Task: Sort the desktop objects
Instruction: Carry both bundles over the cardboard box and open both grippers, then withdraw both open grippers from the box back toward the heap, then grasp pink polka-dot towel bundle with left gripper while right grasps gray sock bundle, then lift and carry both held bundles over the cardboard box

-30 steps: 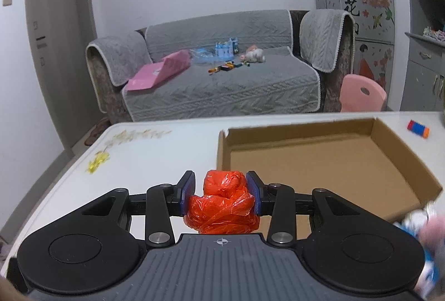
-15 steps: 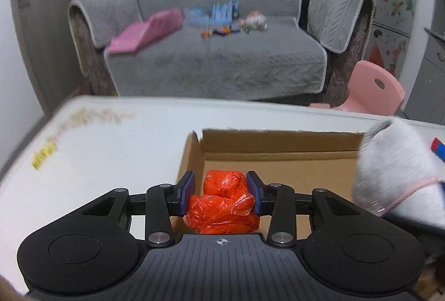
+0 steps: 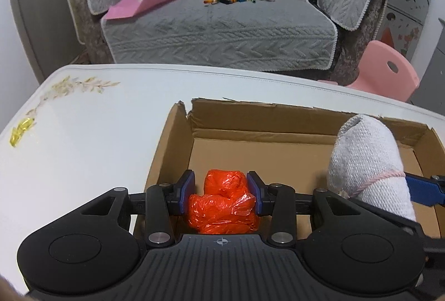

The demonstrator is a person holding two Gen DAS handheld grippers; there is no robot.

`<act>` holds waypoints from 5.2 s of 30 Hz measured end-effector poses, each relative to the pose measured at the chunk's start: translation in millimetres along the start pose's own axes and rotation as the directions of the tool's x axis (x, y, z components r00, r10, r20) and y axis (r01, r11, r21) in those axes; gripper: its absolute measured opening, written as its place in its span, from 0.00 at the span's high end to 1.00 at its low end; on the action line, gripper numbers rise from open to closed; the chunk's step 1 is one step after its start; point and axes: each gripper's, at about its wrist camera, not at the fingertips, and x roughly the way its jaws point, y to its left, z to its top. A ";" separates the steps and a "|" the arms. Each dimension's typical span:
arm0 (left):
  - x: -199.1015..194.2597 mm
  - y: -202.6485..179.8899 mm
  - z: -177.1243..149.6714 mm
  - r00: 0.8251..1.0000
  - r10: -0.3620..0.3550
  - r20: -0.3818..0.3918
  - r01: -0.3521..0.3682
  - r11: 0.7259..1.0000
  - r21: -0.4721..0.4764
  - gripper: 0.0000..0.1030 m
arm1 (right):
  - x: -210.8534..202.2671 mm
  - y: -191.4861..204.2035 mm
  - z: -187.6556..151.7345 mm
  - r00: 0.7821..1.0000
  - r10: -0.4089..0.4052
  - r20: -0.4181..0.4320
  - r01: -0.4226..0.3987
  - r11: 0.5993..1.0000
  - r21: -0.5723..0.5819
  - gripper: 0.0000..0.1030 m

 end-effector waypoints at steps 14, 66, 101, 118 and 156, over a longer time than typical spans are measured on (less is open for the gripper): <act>-10.3 -1.3 -2.8 0.999 -0.008 0.044 0.006 0.999 0.042 0.19 | -5.6 -2.6 11.0 0.998 -0.045 0.033 0.045 0.999 0.011 0.32; -213.1 10.9 -208.3 0.915 -0.309 0.259 0.137 0.842 0.522 0.00 | -200.7 -10.4 -151.6 0.961 -0.097 0.259 0.088 0.995 0.044 0.00; -189.1 -1.0 -214.9 0.941 -0.327 0.091 0.285 0.907 0.309 0.00 | -160.8 13.9 -170.0 0.989 -0.105 0.108 0.124 0.975 -0.184 0.01; -186.7 -17.3 -222.5 0.963 -0.248 0.110 0.195 0.915 0.354 0.00 | -145.6 2.9 -166.1 0.994 -0.110 0.004 0.110 0.987 -0.119 0.02; -254.5 13.6 -198.7 0.915 -0.286 0.286 0.205 0.937 0.282 0.28 | -167.3 -12.8 -157.0 0.991 -0.105 0.083 0.109 0.993 -0.039 0.42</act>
